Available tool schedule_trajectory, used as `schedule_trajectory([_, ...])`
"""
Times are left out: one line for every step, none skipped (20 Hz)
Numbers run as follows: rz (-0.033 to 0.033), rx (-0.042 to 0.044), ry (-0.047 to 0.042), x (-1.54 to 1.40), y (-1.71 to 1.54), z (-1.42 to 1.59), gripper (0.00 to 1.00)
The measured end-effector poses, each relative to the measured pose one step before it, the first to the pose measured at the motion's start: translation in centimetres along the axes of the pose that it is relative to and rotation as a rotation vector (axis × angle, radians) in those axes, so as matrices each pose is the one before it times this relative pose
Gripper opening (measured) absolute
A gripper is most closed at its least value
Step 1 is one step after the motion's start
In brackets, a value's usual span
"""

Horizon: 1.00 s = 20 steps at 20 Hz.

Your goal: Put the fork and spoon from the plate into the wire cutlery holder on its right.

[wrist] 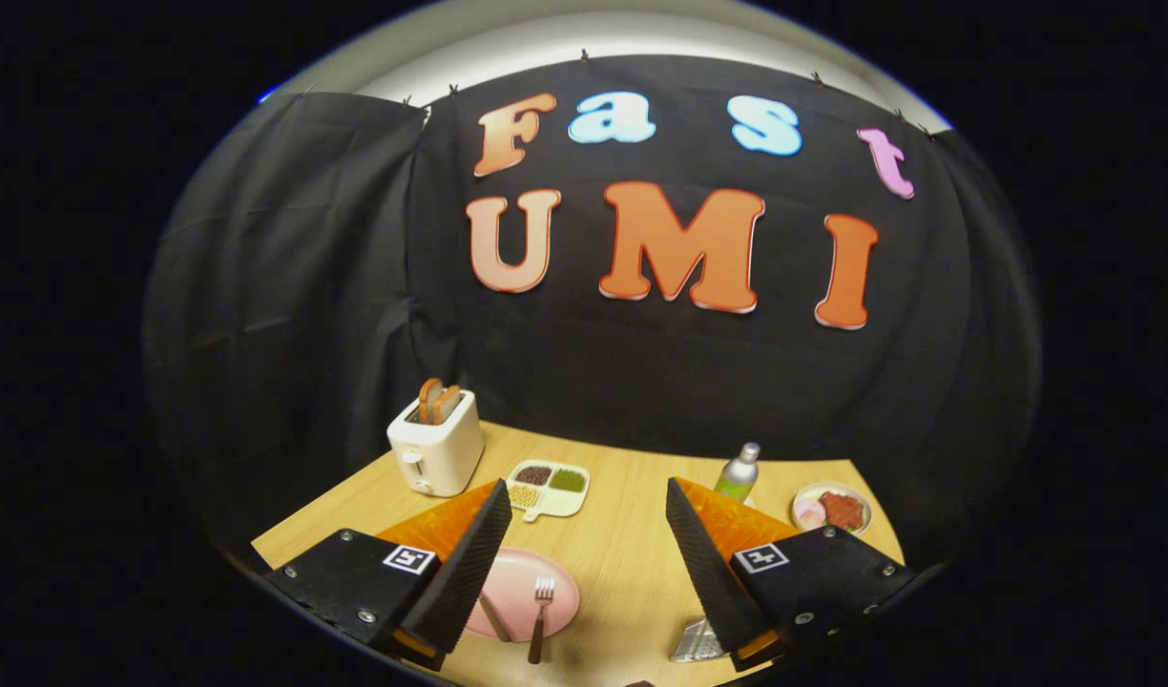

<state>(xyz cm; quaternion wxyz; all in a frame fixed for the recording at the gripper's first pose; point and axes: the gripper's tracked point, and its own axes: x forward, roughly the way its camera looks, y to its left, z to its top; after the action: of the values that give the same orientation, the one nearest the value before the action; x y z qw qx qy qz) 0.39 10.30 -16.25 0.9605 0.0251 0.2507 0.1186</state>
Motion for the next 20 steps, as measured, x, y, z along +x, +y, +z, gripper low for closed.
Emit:
schedule_trajectory([0.01744,0.01386,0.05319,0.778,0.422,-1.482,0.98])
schedule_trajectory([0.0187,0.00842,0.05311,0.792,0.538,-1.538,0.97])
schedule_trajectory([0.01384,0.00282,0.05043,0.742,0.531,-1.328,0.97])
schedule_trajectory([0.00998,-0.00551,0.05546,0.795,0.362,-1.304,0.97])
schedule_trajectory([0.00431,-0.00842,0.04131,0.649,0.255,-1.034,0.97])
schedule_trajectory([0.00925,-0.01433,0.04062,0.63,0.435,-1.066,0.97])
schedule_trajectory([0.00379,-0.0217,0.0444,0.829,0.258,-1.219,0.96])
schedule_trajectory([0.00263,-0.02459,0.03844,0.796,0.353,-1.115,0.96])
schedule_trajectory([-0.00357,-0.02194,0.03396,0.683,0.132,-0.832,0.95])
schedule_trajectory([0.00263,-0.02305,0.03489,0.734,0.241,-0.89,0.94])
schedule_trajectory([0.00544,-0.0189,0.03734,0.755,0.209,-0.785,0.93])
schedule_trajectory([0.01215,-0.01555,0.04079,0.737,0.47,-0.964,0.91])
schedule_trajectory([0.00471,-0.00835,0.037,0.78,0.292,-0.676,0.88])
schedule_trajectory([0.00726,-0.01084,0.04119,0.785,0.18,-0.854,0.85])
schedule_trajectory([0.00275,-0.00631,0.03696,0.684,0.026,-0.607,0.83])
schedule_trajectory([0.00734,-0.00676,0.03995,0.701,0.098,-0.688,0.81])
schedule_trajectory([0.00711,0.00072,0.04008,0.585,0.053,-0.491,0.79])
schedule_trajectory([0.01146,0.0073,0.0346,0.708,0.37,-0.545,0.75])
schedule_trajectory([0.00478,0.00846,0.037,0.67,0.165,-0.55,0.72])
schedule_trajectory([0.00866,0.01041,0.03518,0.645,0.219,-0.586,0.68])
